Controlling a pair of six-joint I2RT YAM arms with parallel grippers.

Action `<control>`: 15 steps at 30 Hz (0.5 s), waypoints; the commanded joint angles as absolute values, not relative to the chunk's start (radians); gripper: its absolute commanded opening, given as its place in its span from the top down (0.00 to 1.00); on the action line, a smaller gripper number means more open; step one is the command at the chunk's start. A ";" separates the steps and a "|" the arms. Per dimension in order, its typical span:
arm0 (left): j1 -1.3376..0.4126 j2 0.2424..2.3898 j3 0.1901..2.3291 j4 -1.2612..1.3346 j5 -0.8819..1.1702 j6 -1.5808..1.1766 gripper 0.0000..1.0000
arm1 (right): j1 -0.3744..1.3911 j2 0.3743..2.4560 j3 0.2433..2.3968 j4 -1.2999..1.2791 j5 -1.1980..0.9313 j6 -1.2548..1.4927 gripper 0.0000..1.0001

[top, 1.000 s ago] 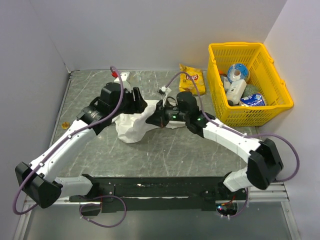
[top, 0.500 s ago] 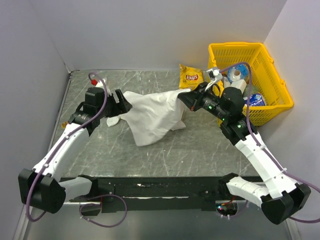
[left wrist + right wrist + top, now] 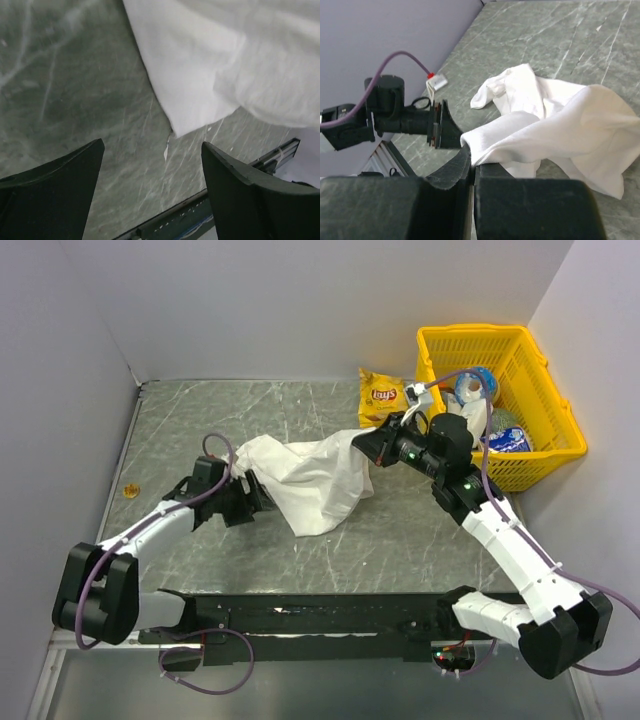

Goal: Pin the brooch onto the clothing

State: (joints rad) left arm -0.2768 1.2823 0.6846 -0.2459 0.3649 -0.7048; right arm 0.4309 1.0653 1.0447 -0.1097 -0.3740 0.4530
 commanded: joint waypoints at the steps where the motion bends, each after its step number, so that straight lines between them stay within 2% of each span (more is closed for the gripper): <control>1: -0.363 1.270 0.643 -0.152 0.402 -0.767 0.16 | 0.423 1.088 1.072 -0.075 -0.379 0.471 1.00; 7: -0.468 1.371 0.606 -0.034 0.384 -0.839 0.22 | 0.423 1.101 1.071 -0.078 -0.379 0.472 1.00; 14: -0.528 1.457 0.609 0.057 0.295 -0.882 0.43 | 0.423 1.094 1.071 -0.095 -0.365 0.465 1.00; 15: -0.534 1.469 0.612 0.080 0.287 -0.890 0.43 | 0.422 1.092 1.069 -0.098 -0.364 0.465 1.00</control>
State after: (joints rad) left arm -0.5125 1.4403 0.6094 -0.0414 0.3340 -0.8394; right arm 0.4290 1.1042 1.0447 -0.1165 -0.3809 0.4637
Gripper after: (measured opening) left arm 0.591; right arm 0.021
